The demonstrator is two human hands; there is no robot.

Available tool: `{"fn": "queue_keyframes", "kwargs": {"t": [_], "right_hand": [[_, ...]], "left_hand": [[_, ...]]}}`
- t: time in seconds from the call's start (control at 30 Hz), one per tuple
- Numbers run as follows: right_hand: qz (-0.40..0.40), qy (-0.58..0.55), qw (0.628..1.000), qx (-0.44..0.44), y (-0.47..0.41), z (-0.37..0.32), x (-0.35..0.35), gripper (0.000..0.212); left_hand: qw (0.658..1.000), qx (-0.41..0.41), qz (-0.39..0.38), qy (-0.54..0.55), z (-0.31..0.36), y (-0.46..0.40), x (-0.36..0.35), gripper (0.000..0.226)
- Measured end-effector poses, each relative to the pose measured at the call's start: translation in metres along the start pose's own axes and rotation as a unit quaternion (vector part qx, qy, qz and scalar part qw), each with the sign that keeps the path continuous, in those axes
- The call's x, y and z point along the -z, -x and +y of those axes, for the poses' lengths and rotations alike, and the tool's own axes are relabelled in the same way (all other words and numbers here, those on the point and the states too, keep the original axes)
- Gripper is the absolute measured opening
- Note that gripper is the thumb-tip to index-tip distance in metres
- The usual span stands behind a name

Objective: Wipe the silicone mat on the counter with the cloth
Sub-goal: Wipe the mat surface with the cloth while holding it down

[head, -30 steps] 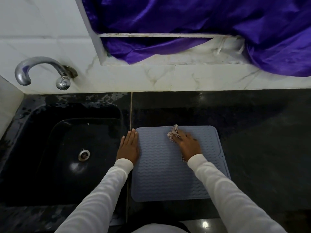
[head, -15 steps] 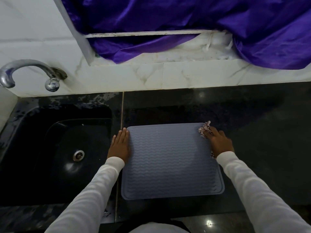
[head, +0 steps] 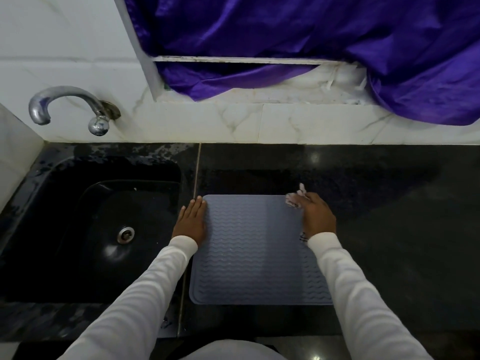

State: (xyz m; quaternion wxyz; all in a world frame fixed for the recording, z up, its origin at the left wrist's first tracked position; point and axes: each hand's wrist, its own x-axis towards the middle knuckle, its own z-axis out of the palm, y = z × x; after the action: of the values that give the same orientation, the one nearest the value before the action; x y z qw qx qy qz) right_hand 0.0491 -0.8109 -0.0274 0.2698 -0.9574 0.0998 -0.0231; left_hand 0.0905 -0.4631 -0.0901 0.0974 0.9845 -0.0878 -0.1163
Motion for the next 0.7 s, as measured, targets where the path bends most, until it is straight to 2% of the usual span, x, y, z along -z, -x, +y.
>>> {"fn": "queue_keyframes", "kwargs": {"t": [0.1, 0.2, 0.33, 0.43, 0.5, 0.57, 0.7], "right_hand": [[0.010, -0.030, 0.997, 0.073, 0.000, -0.064, -0.026, 0.036], [-0.027, -0.033, 0.994, 0.105, -0.004, -0.127, -0.059, 0.039], [-0.105, 0.062, 0.981, 0.151, -0.007, -0.181, -0.109, 0.048], [-0.151, 0.052, 0.977, 0.138, -0.001, -0.173, -0.131, 0.058], [-0.156, 0.096, 0.969, 0.166, 0.001, -0.158, -0.133, 0.065], [-0.152, 0.140, 0.961, 0.186, -0.002, -0.149, -0.126, 0.061], [-0.154, 0.167, 0.963, 0.146, -0.011, -0.126, -0.099, 0.048]], "left_hand": [[1.000, -0.004, -0.007, 0.013, -0.002, -0.002, 0.000, 0.061], [1.000, -0.010, -0.017, 0.021, -0.003, -0.002, 0.001, 0.062], [1.000, -0.019, -0.012, 0.002, -0.007, -0.001, 0.002, 0.062], [1.000, -0.022, -0.010, -0.005, -0.009, -0.001, 0.002, 0.063], [1.000, -0.024, -0.009, -0.011, -0.009, 0.000, 0.001, 0.062], [0.999, -0.024, -0.013, -0.021, -0.008, 0.000, 0.001, 0.063], [0.999, -0.020, -0.014, -0.026, -0.005, 0.002, 0.004, 0.061]]}}
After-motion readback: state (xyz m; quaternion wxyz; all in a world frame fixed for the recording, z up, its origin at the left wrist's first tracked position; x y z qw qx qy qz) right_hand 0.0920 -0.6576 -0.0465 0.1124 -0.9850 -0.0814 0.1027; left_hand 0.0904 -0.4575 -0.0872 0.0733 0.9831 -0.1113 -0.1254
